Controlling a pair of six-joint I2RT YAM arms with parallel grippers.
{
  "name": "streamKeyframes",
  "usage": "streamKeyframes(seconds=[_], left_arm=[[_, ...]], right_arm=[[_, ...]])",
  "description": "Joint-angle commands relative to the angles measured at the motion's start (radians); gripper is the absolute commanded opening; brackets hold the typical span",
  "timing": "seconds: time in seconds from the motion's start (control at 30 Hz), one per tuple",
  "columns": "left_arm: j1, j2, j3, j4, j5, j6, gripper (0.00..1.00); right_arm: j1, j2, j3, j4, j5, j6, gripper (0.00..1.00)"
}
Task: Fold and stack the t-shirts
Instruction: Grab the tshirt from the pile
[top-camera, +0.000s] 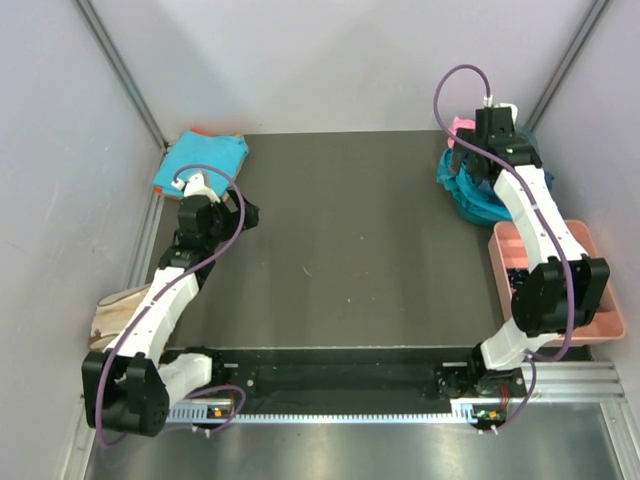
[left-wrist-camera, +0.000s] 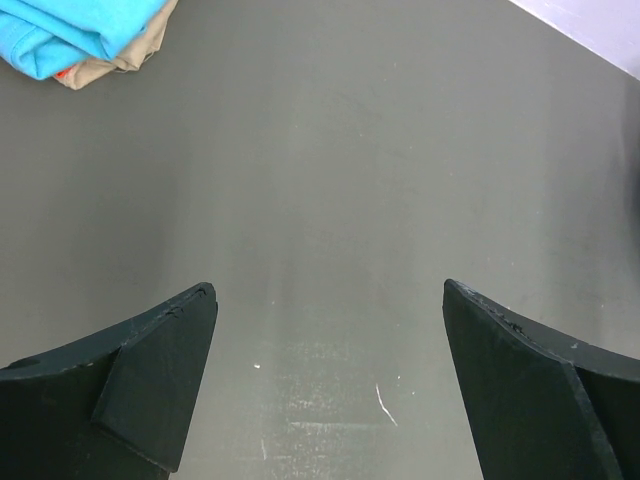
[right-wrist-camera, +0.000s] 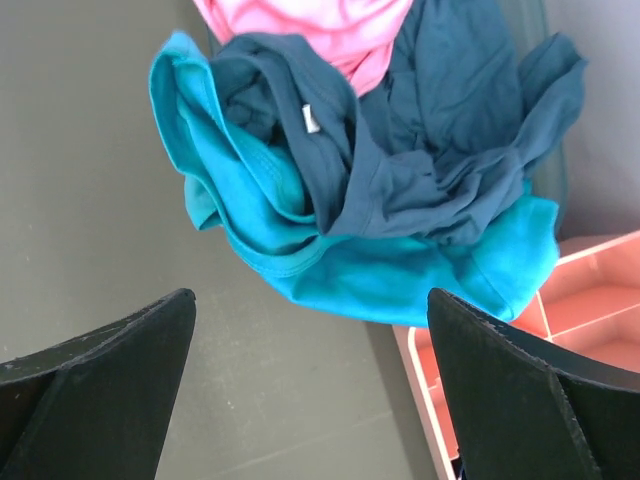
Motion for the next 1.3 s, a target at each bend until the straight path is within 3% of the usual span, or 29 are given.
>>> streamKeyframes(seconds=[0.0,0.9,1.0,1.1,1.13,1.27], left_arm=[[-0.002,-0.004,-0.004,0.03,-0.001,-0.001,0.98],[-0.002,-0.008,-0.002,-0.003,-0.066,0.008,0.98],[-0.004,-0.005,0.0,-0.003,-0.067,0.011,0.98],[-0.002,-0.001,0.0,-0.001,-0.067,0.009,0.98],[-0.002,-0.001,0.0,-0.003,-0.07,0.009,0.98],[-0.002,-0.004,-0.004,-0.003,-0.076,0.009,0.98]], right_arm=[[-0.013,0.032,0.005,0.025,-0.055,0.018,0.98],[-0.013,0.252,0.043,0.056,-0.07,0.046,0.82],[-0.015,0.259,0.046,0.066,-0.067,0.049,0.72],[-0.015,0.267,0.054,0.067,-0.047,0.045,0.56],[-0.015,0.27,0.057,0.065,-0.044,0.045,0.44],[-0.016,0.256,0.052,0.073,-0.025,0.041,0.17]])
